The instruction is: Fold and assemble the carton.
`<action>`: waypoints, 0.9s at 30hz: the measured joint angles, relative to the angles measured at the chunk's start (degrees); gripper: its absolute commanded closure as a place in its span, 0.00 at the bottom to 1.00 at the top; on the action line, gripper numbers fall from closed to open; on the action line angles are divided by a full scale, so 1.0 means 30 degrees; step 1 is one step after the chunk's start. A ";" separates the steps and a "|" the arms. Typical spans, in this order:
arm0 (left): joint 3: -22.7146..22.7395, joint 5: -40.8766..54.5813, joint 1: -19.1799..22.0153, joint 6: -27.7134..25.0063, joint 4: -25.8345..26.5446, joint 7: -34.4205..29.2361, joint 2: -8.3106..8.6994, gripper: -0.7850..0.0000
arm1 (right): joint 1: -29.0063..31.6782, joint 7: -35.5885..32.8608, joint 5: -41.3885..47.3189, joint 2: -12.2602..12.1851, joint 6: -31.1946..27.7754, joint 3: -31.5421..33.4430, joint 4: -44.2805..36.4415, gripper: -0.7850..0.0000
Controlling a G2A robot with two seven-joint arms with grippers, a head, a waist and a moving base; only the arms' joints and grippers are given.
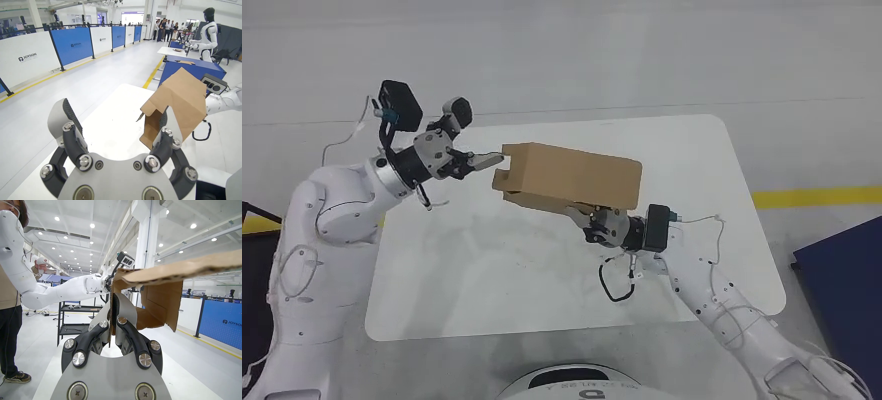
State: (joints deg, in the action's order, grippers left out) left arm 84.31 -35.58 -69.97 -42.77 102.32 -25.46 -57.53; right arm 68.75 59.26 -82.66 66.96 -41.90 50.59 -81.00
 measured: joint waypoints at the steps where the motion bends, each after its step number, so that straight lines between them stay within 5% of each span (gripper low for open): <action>1: -0.0110 -0.0362 0.0054 0.0207 0.0074 -0.0111 0.0001 0.00 | 0.0000 0.0001 -0.0001 0.0000 -0.0001 0.0000 0.0000 1.00; 27: -0.3017 -0.2271 0.0899 0.0541 0.1284 -0.1428 -0.0043 0.00 | 0.0000 0.0003 -0.0001 0.0000 -0.0002 0.0000 0.0000 1.00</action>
State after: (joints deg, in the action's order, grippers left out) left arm 75.26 -42.39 -67.28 -41.15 106.17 -29.74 -57.66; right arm 68.75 59.27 -82.66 66.96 -41.91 50.59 -81.01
